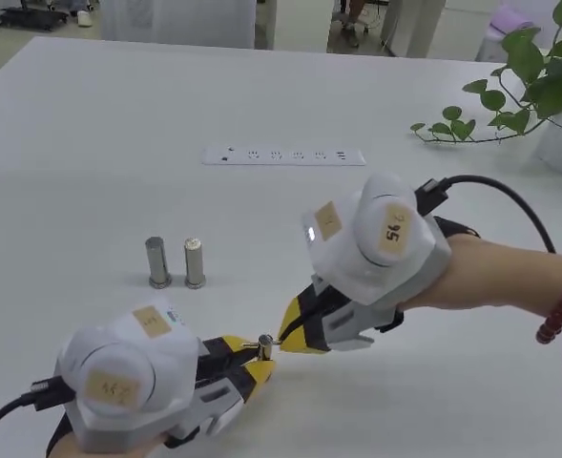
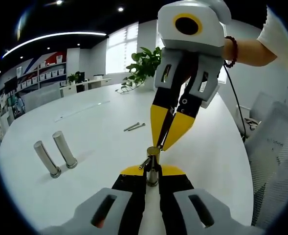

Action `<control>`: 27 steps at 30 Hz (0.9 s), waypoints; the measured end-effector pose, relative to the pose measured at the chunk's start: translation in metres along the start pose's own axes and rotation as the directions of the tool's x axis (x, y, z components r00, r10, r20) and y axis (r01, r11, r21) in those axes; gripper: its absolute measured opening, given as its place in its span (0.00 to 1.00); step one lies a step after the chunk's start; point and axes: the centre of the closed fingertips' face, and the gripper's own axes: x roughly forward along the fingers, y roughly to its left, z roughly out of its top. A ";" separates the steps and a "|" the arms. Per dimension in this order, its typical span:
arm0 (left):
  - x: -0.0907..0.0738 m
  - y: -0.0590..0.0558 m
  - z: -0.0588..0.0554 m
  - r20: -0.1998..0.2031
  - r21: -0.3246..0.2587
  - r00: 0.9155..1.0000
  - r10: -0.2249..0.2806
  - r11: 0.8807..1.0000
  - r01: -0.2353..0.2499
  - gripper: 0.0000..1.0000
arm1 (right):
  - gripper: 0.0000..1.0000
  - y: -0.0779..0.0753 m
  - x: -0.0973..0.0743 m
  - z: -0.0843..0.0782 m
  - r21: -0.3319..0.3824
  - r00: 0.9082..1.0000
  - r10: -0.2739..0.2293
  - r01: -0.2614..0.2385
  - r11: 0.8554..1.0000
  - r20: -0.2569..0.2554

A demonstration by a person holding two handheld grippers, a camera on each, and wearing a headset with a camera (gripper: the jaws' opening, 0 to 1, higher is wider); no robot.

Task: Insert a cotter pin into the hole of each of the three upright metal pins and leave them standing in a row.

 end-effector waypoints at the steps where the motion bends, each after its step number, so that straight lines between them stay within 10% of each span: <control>1: 0.000 0.000 0.000 0.000 0.000 1.000 0.000 1.000 0.000 0.07 | 0.05 0.000 0.000 0.001 0.000 1.000 0.000 0.000 1.000 0.000; 27: -0.002 0.000 -0.010 -0.028 -0.017 1.000 0.007 1.000 -0.007 0.11 | 0.09 0.002 0.001 0.001 0.019 1.000 -0.005 0.004 1.000 0.017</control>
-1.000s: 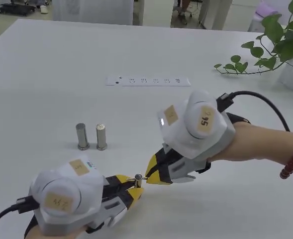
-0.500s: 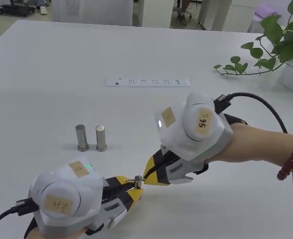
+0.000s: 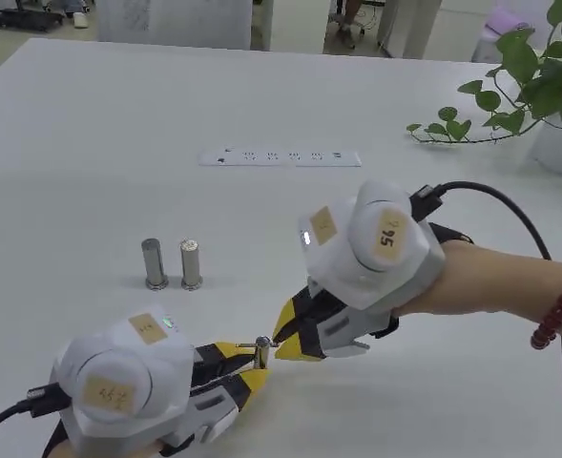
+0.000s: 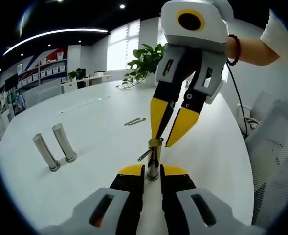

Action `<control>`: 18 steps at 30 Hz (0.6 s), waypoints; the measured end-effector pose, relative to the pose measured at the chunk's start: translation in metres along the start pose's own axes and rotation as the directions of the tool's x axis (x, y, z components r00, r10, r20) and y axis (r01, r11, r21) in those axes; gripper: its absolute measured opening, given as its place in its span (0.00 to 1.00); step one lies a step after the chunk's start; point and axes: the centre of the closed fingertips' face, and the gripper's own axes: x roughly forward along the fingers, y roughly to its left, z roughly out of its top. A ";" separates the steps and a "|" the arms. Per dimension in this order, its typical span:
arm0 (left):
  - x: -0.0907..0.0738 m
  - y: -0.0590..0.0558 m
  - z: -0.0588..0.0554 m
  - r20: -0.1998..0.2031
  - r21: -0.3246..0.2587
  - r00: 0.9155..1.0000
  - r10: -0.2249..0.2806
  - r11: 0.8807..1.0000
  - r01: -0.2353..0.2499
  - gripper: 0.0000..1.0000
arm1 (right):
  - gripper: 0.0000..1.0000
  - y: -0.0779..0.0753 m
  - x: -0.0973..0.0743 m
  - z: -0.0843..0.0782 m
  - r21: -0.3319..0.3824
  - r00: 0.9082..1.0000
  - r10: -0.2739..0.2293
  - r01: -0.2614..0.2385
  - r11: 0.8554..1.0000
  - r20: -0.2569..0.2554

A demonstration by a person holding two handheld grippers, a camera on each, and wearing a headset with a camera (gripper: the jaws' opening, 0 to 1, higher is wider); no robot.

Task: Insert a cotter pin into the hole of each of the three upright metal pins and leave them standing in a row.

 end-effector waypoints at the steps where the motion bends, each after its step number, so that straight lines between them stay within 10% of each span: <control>1: 0.000 0.000 -0.001 -0.004 -0.001 1.000 0.000 1.000 0.000 0.12 | 0.10 0.000 0.000 0.001 0.003 1.000 0.000 0.000 1.000 0.005; 18: -0.030 0.004 0.007 0.015 -0.041 1.000 -0.007 0.999 0.007 0.37 | 0.16 -0.002 0.003 0.015 0.096 0.995 -0.020 0.011 0.995 0.101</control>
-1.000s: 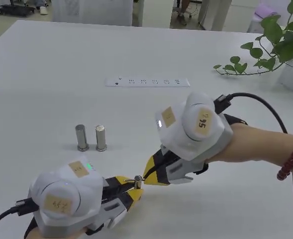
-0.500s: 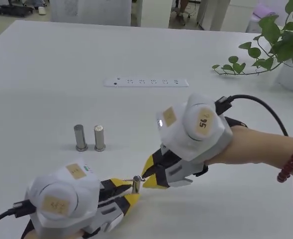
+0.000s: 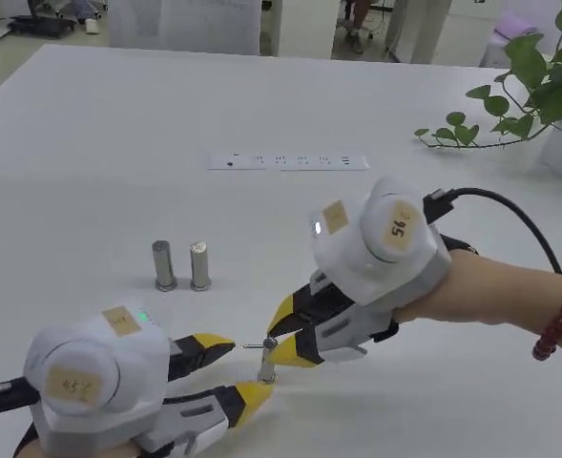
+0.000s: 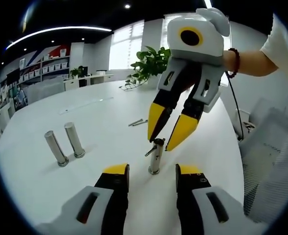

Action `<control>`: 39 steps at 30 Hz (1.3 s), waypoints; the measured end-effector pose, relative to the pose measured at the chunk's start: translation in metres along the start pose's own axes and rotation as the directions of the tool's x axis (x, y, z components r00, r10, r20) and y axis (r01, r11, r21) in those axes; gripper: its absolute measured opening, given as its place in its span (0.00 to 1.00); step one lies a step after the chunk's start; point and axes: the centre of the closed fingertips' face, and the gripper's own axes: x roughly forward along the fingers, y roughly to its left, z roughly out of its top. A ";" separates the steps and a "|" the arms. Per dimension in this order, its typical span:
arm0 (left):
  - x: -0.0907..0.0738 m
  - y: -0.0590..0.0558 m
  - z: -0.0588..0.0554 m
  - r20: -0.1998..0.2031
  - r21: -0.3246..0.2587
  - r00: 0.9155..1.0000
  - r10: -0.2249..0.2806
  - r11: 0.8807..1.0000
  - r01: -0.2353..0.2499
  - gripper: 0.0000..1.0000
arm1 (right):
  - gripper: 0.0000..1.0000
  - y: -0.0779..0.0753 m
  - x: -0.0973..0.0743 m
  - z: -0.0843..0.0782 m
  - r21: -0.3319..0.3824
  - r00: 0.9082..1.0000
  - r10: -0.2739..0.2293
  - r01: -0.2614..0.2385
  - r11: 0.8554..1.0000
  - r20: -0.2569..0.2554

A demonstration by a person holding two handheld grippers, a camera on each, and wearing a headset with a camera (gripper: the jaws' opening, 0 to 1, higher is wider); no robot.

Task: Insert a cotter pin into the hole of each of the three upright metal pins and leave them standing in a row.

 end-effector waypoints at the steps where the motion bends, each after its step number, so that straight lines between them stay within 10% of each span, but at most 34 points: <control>1: -0.002 0.000 0.001 0.005 -0.002 1.000 0.000 1.000 0.000 0.38 | 0.16 0.000 0.000 0.000 0.002 1.000 -0.002 0.002 1.000 0.002; 39: -0.039 -0.001 0.012 0.059 -0.058 0.998 0.012 0.998 -0.009 0.65 | 0.10 -0.001 0.011 0.010 0.020 0.998 0.005 -0.006 1.000 0.059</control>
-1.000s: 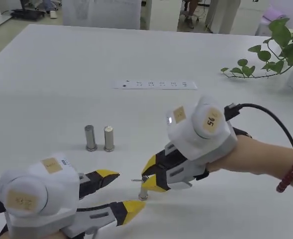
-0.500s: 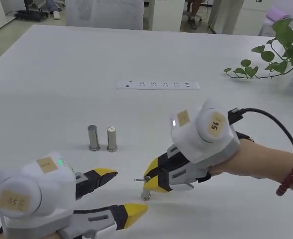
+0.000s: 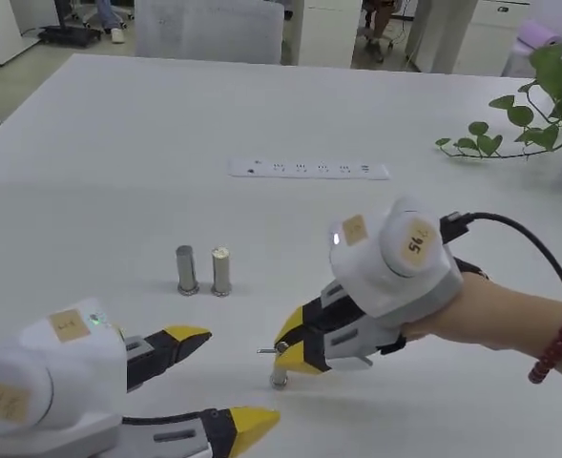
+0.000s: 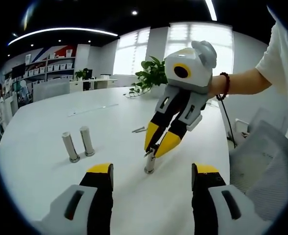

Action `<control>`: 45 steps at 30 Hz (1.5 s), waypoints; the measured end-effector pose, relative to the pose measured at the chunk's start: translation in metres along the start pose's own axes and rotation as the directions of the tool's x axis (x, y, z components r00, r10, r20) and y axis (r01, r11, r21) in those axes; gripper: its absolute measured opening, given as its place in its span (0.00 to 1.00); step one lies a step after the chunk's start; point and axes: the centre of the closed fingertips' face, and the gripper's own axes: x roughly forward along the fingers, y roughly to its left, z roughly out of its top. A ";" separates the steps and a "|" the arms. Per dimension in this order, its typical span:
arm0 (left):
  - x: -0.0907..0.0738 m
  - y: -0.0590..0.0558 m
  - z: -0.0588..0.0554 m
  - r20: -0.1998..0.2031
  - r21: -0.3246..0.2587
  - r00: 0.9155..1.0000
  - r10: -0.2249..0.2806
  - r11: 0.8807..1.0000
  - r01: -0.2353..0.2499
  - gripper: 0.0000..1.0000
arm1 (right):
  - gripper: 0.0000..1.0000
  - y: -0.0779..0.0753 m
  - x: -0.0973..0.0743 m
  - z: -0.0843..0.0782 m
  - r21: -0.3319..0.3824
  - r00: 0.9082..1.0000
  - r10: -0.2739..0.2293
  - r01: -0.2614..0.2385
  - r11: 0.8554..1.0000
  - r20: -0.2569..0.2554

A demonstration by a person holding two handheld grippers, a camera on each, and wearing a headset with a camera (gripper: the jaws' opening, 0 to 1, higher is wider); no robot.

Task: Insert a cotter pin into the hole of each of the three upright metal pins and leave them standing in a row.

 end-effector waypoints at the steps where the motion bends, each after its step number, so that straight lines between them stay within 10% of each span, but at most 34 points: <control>1: -0.002 0.000 0.000 0.001 -0.001 1.000 0.004 1.000 -0.004 0.65 | 0.10 -0.001 0.001 0.002 -0.005 1.000 0.001 -0.001 1.000 0.000; 45: -0.038 0.011 -0.002 0.024 -0.023 0.996 0.084 0.996 -0.083 0.82 | 0.11 -0.011 0.040 0.036 -0.011 0.999 0.039 -0.039 0.999 0.005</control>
